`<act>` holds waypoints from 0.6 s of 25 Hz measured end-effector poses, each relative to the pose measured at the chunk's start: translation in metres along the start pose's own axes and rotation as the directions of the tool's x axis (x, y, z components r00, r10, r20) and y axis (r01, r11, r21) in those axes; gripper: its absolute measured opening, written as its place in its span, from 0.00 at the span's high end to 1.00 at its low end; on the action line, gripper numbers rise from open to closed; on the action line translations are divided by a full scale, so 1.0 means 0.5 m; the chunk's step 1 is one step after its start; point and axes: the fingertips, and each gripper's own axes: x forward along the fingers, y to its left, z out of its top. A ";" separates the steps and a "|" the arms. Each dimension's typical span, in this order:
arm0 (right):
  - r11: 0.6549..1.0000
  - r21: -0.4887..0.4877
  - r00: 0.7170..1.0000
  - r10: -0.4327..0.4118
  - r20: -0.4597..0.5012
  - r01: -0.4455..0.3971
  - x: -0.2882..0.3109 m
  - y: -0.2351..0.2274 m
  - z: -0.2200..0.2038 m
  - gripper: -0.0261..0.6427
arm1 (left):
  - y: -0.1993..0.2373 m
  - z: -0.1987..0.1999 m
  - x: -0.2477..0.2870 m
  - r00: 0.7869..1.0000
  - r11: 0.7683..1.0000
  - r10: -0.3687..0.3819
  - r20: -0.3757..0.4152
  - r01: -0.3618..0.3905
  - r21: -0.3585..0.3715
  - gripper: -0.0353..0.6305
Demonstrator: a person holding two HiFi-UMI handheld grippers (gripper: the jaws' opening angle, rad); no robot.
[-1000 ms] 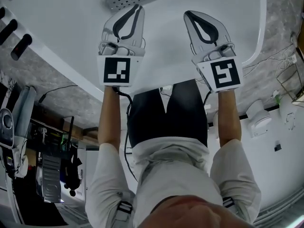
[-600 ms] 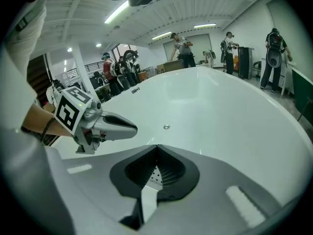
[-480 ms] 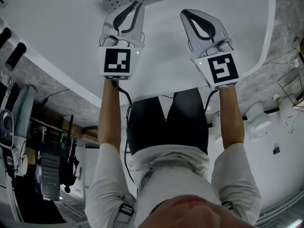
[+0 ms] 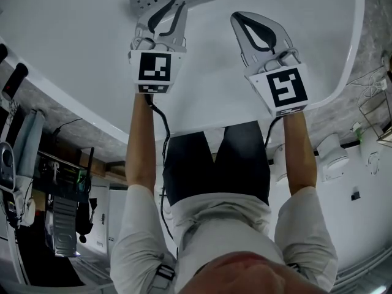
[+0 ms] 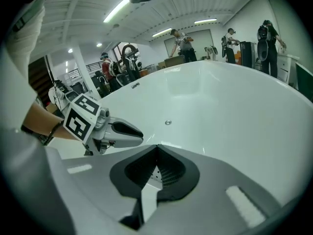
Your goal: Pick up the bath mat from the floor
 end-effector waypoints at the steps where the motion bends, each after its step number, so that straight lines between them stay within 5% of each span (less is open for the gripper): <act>1: 1.000 0.002 1.000 0.003 -0.006 -0.003 0.003 0.000 -0.002 0.96 | 0.002 -0.007 0.007 1.000 1.000 -0.001 -0.007 0.001 0.002 0.85; 15: 1.000 0.009 1.000 -0.001 -0.021 0.001 0.039 -0.024 -0.040 0.96 | 0.022 -0.113 0.103 0.996 0.998 -0.037 -0.084 0.041 0.043 0.79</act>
